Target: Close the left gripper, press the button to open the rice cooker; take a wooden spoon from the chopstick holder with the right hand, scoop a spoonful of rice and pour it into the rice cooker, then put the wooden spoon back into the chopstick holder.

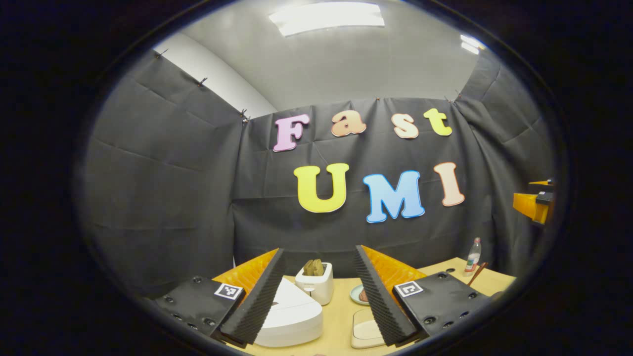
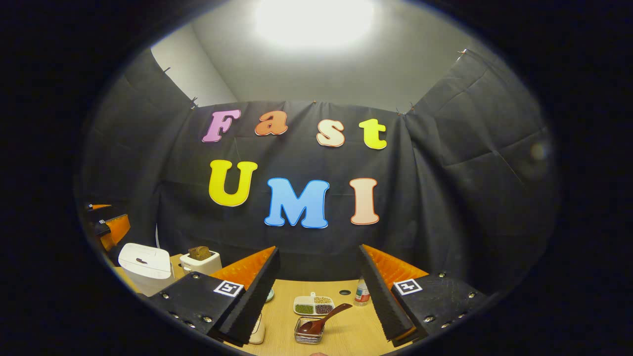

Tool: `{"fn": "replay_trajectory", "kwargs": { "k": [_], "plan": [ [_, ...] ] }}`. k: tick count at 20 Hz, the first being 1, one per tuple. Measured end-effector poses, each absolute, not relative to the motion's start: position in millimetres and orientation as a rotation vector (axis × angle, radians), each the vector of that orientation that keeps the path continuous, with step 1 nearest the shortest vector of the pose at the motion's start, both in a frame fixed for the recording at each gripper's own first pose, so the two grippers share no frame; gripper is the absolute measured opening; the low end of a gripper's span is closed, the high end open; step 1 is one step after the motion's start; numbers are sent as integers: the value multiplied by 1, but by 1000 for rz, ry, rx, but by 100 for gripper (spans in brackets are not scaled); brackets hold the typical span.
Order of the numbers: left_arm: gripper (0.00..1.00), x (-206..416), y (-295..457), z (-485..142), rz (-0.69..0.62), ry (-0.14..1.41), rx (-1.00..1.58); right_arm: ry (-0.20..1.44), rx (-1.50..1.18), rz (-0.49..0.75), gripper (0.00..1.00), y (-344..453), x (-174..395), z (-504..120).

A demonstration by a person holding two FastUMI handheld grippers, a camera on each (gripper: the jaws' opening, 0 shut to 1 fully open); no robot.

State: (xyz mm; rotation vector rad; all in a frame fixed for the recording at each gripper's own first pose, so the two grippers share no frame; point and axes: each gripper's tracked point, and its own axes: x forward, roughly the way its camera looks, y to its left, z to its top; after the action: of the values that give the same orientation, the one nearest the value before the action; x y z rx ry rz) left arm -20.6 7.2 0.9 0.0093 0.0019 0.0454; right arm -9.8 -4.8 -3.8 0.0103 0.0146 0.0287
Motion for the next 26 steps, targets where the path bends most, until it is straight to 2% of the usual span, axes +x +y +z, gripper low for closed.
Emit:
{"fn": "replay_trajectory", "kwargs": {
  "k": [8, 11, 14, 17, 20, 22, 26],
  "plan": [
    [98, -27, 15, 7, 70, -9, 3, 24, 20, 29, 95, -8, -14, -9],
    [85, -27, 18, 5, 78, -1, 8, 33, 22, 29, 95, -8, -14, -12],
    [67, -27, 23, 4, 91, -1, 9, 32, 28, 28, 95, -9, -12, -11],
    [43, -23, 26, 5, 100, -7, 10, 33, 21, 26, 95, -9, -10, -12],
    [27, -20, 29, 1, 100, 1, 11, 38, 19, 26, 95, -7, -9, -15],
    [10, -17, 28, -4, 101, 18, 10, 42, 19, 23, 95, -7, -9, -16],
    [9, -13, 34, -15, 97, 35, 15, 52, 9, 20, 95, -3, -7, -19]
  ]
}}
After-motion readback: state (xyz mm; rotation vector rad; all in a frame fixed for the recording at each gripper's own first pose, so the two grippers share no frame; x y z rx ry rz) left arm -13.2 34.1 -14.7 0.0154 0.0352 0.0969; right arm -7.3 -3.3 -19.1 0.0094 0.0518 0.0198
